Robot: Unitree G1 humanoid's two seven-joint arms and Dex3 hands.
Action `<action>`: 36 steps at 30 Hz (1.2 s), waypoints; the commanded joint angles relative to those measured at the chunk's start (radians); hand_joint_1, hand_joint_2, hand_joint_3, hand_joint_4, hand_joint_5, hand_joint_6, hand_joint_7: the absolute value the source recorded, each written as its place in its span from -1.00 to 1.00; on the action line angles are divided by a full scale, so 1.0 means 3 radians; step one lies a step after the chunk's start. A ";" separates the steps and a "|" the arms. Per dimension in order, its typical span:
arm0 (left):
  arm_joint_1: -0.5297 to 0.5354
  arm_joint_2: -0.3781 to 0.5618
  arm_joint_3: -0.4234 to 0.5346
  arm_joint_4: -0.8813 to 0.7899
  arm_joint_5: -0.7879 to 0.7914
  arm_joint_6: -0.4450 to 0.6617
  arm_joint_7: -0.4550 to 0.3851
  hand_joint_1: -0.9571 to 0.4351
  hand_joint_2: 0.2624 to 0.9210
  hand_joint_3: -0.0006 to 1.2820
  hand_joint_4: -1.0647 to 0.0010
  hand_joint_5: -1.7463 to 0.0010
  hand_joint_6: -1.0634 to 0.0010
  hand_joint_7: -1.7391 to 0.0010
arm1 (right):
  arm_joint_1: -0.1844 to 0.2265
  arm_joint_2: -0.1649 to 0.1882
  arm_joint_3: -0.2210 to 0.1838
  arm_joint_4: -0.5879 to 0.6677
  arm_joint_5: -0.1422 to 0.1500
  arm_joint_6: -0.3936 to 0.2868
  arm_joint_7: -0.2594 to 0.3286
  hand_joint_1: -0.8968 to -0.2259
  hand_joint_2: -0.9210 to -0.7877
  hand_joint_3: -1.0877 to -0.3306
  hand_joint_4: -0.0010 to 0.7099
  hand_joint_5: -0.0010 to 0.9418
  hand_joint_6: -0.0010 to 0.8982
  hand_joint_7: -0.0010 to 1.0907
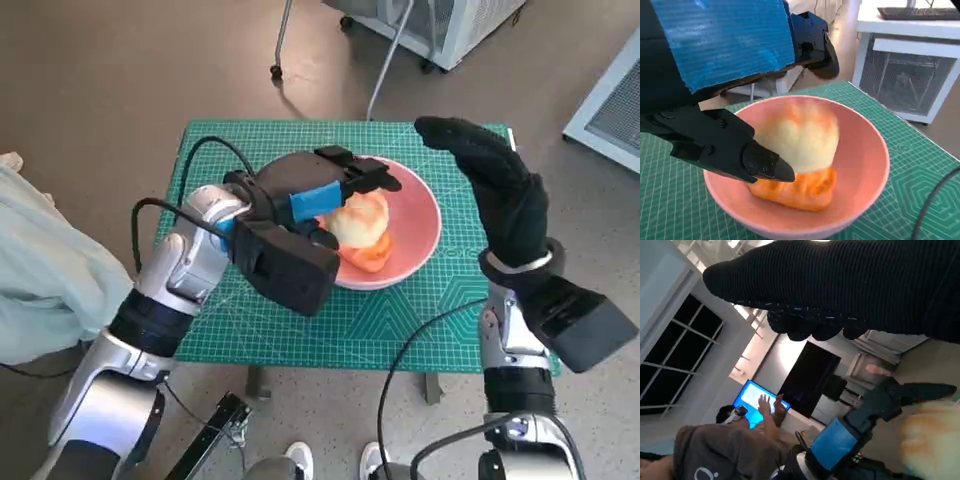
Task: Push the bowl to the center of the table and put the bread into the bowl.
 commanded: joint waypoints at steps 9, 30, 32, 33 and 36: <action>0.0248 0.0020 0.0097 -0.0131 -0.0045 -0.0109 0.0252 -0.30 0.67 -0.95 1.00 1.00 0.97 0.81 | 0.0033 0.0003 0.0005 0.0023 -0.0065 0.0027 -0.0052 -0.52 -1.00 -0.16 -0.37 -0.90 -1.00 0.54; 0.0939 -0.0550 0.1300 -0.0647 -0.1793 -0.0709 0.0838 -0.37 1.00 -0.66 0.94 0.99 0.87 0.64 | -0.0167 0.0116 -0.0075 -0.0031 -0.0008 0.0039 -0.0266 -0.38 -1.00 -0.08 -0.34 -0.89 -1.00 0.51; 0.1017 -0.0613 0.1334 -0.0762 -0.1886 -0.0713 0.0862 -0.37 1.00 -0.62 0.94 0.99 0.88 0.63 | -0.0201 0.0145 -0.0073 -0.0026 -0.0053 0.0017 -0.0335 -0.36 -1.00 -0.08 -0.34 -0.89 -1.00 0.49; 0.1050 -0.0637 0.1347 -0.0810 -0.1915 -0.0714 0.0872 -0.38 1.00 -0.60 0.94 1.00 0.91 0.60 | -0.0216 0.0157 -0.0071 -0.0022 -0.0074 0.0005 -0.0366 -0.34 -1.00 -0.08 -0.34 -0.89 -1.00 0.48; 0.1120 -0.0646 0.1382 -0.0919 -0.1917 -0.0725 0.0899 -0.39 1.00 -0.56 0.94 1.00 0.97 0.54 | -0.0276 0.0179 -0.0075 0.0012 -0.0146 -0.0034 -0.0453 -0.32 -1.00 -0.09 -0.33 -0.89 -1.00 0.46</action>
